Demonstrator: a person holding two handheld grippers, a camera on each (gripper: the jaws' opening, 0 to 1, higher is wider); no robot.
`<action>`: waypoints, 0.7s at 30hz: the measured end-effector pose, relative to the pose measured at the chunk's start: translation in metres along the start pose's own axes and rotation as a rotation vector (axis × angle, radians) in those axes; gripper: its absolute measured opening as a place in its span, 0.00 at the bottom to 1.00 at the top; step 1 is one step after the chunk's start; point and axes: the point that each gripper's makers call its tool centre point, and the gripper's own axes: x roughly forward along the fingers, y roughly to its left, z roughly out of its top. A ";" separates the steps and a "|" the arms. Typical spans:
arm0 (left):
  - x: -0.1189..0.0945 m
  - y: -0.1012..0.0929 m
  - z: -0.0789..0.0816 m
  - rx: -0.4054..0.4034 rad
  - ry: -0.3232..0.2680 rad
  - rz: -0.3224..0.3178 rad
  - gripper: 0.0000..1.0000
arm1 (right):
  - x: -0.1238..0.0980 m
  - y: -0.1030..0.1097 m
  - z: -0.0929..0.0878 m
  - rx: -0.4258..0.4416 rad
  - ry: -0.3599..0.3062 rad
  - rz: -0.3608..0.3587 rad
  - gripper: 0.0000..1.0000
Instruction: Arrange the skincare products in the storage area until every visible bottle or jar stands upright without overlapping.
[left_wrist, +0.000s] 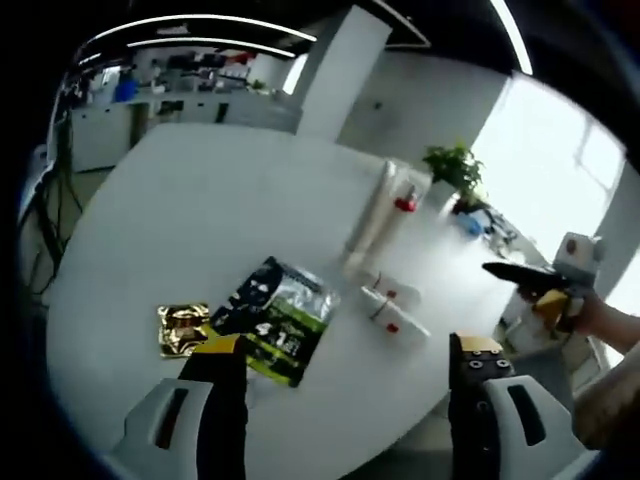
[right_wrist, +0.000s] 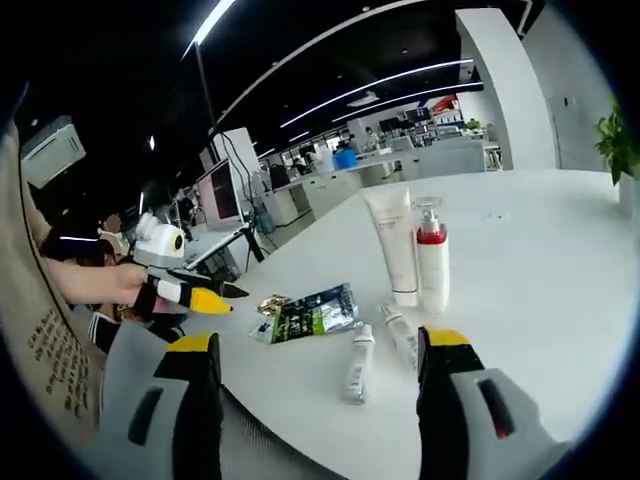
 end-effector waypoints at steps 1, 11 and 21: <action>-0.001 0.000 -0.002 -0.005 0.000 0.003 0.80 | 0.000 0.001 0.000 0.002 0.000 0.000 0.81; -0.019 0.008 -0.031 -0.019 0.033 0.056 0.80 | -0.002 0.006 -0.005 0.016 0.004 -0.001 0.80; -0.030 0.014 -0.039 -0.022 0.029 0.091 0.79 | -0.007 0.001 -0.019 0.035 0.028 -0.020 0.80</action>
